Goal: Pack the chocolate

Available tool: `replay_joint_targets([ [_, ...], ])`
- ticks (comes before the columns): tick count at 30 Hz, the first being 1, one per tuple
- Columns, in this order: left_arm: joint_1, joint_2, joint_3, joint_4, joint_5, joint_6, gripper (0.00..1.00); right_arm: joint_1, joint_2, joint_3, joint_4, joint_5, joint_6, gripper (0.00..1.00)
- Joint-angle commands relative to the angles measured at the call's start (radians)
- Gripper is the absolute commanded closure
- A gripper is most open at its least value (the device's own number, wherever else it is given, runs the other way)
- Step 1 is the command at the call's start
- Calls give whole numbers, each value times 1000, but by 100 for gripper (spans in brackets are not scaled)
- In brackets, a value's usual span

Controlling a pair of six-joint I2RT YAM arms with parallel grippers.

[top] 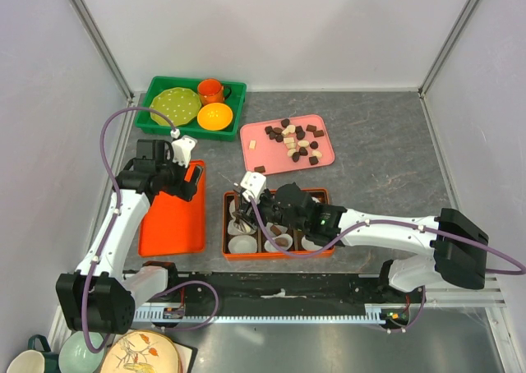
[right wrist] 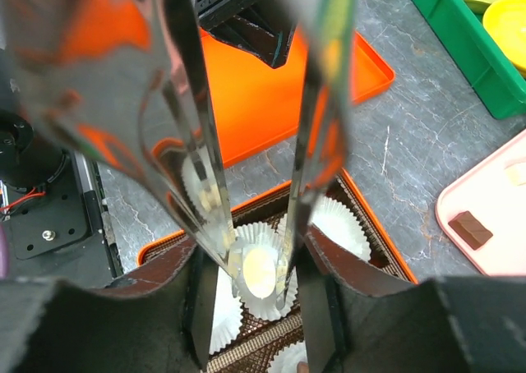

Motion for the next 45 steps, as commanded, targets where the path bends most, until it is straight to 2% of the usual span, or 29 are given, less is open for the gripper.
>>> replay_joint_targets([
  [1, 5, -22, 8, 19, -16, 39, 6, 7, -26, 12, 37, 14, 9, 52],
  [6, 6, -25, 6, 19, -16, 40, 6, 7, -35, 14, 37, 11, 9, 51],
  [13, 6, -23, 11, 21, -10, 35, 6, -5, -42, 90, 47, 112, -28, 62],
  [19, 6, -28, 8, 19, -10, 35, 6, -215, 6, 207, 74, 25, 37, 71],
  [28, 8, -32, -8, 22, -4, 34, 6, -378, 236, 388, 119, 8, -28, 75],
  [37, 12, -29, -9, 19, 7, 34, 6, -458, 511, 584, 93, -3, -48, 71],
  [39, 12, -31, -17, 21, 1, 35, 6, -463, 550, 621, 88, 3, -48, 63],
  [45, 14, -28, -17, 26, -2, 40, 6, -483, 623, 670, 82, -11, -31, 53],
])
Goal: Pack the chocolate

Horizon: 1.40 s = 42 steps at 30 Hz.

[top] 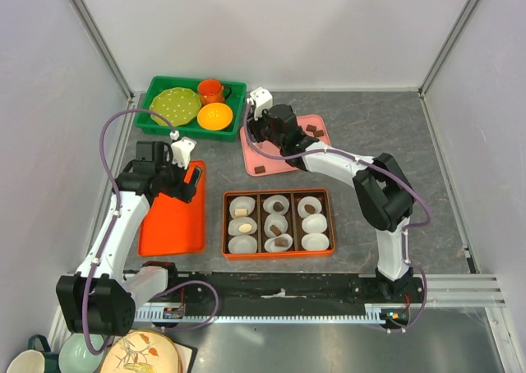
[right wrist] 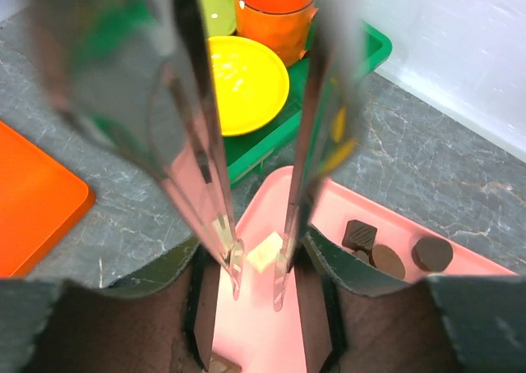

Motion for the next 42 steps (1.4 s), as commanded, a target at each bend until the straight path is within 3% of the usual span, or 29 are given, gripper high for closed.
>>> replay_joint_targets([
  [1, 6, -13, 4, 25, -2, 34, 6, -13, 23, 73, 47, -16, 9, 53],
  [20, 16, -19, -5, 27, -10, 48, 6, -33, 144, 98, 126, -2, 14, 45],
  [35, 20, -29, -12, 24, -15, 54, 6, -33, 140, 64, 172, 2, 10, 62],
  [42, 22, -36, -10, 13, -16, 54, 6, -31, 42, -39, 257, 22, -1, 70],
])
